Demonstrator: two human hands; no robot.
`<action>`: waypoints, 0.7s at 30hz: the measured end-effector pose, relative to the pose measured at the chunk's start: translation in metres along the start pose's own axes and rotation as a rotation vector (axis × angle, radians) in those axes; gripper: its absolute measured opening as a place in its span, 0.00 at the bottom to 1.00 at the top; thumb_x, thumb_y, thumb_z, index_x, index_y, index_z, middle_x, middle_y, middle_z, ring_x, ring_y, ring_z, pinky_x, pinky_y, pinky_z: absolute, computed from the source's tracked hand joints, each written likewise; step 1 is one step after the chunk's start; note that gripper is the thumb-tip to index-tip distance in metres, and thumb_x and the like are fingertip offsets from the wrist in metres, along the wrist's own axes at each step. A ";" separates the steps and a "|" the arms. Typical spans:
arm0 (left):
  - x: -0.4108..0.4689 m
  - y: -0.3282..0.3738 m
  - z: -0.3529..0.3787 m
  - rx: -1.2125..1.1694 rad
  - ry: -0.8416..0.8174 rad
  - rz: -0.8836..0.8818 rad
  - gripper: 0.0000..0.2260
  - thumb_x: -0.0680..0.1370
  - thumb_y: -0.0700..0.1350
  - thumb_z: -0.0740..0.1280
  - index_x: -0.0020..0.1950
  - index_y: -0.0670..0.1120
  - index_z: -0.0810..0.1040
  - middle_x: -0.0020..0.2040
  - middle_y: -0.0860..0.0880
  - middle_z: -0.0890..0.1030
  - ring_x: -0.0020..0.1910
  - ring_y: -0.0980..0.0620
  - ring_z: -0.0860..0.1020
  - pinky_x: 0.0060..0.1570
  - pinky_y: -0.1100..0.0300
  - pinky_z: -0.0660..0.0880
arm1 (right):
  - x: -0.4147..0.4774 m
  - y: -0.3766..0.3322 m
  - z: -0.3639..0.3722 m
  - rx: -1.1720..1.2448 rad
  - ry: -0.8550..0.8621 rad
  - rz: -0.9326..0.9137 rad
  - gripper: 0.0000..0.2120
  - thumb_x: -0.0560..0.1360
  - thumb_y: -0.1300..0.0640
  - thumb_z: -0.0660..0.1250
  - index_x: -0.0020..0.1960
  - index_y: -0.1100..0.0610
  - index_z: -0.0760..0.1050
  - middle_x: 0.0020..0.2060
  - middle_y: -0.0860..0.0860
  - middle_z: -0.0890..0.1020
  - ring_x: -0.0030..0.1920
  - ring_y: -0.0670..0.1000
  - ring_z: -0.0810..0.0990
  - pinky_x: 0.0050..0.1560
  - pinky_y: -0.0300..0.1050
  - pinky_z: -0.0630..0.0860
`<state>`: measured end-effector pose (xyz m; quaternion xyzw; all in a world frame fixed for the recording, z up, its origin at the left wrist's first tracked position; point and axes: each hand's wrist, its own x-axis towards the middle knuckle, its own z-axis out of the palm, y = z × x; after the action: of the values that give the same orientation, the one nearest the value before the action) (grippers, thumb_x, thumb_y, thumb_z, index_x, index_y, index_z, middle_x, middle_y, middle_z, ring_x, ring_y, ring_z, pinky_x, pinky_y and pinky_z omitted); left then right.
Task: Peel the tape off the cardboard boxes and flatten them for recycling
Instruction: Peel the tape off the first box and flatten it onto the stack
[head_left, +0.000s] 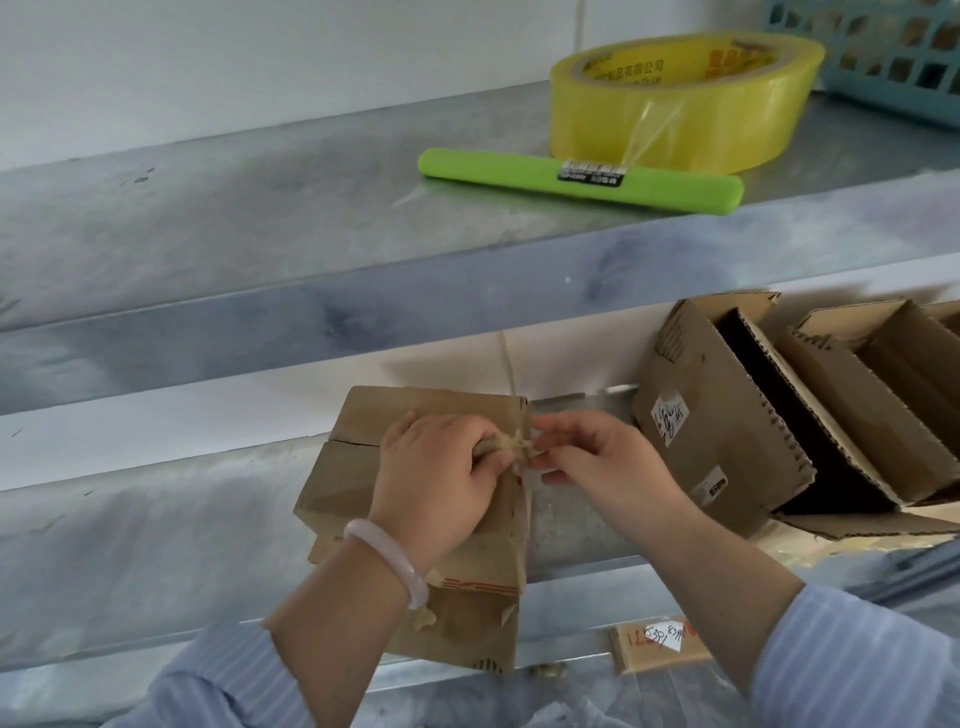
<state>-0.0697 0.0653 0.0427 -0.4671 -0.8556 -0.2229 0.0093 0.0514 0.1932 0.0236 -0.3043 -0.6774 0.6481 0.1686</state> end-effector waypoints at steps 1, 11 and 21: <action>0.001 -0.001 0.001 0.002 -0.013 0.000 0.04 0.77 0.56 0.65 0.43 0.58 0.74 0.37 0.62 0.75 0.43 0.59 0.74 0.68 0.50 0.64 | -0.001 0.005 0.002 0.017 -0.009 0.015 0.15 0.75 0.69 0.63 0.50 0.52 0.81 0.41 0.48 0.86 0.44 0.48 0.85 0.49 0.45 0.82; 0.009 -0.005 0.000 -0.103 -0.154 -0.035 0.08 0.79 0.51 0.63 0.40 0.57 0.71 0.35 0.56 0.76 0.40 0.62 0.74 0.74 0.56 0.49 | -0.006 0.026 0.006 -0.060 -0.018 -0.039 0.13 0.72 0.63 0.73 0.46 0.44 0.80 0.41 0.44 0.86 0.45 0.43 0.83 0.50 0.36 0.78; 0.010 -0.003 -0.002 -0.272 -0.132 -0.072 0.06 0.77 0.51 0.67 0.40 0.53 0.76 0.35 0.57 0.78 0.41 0.63 0.75 0.75 0.49 0.52 | 0.001 0.040 0.011 -0.289 0.013 -0.048 0.09 0.71 0.55 0.75 0.41 0.43 0.76 0.37 0.41 0.82 0.40 0.36 0.79 0.38 0.26 0.71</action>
<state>-0.0786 0.0711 0.0456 -0.4469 -0.8324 -0.3056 -0.1183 0.0515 0.1843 -0.0170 -0.3133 -0.7698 0.5375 0.1426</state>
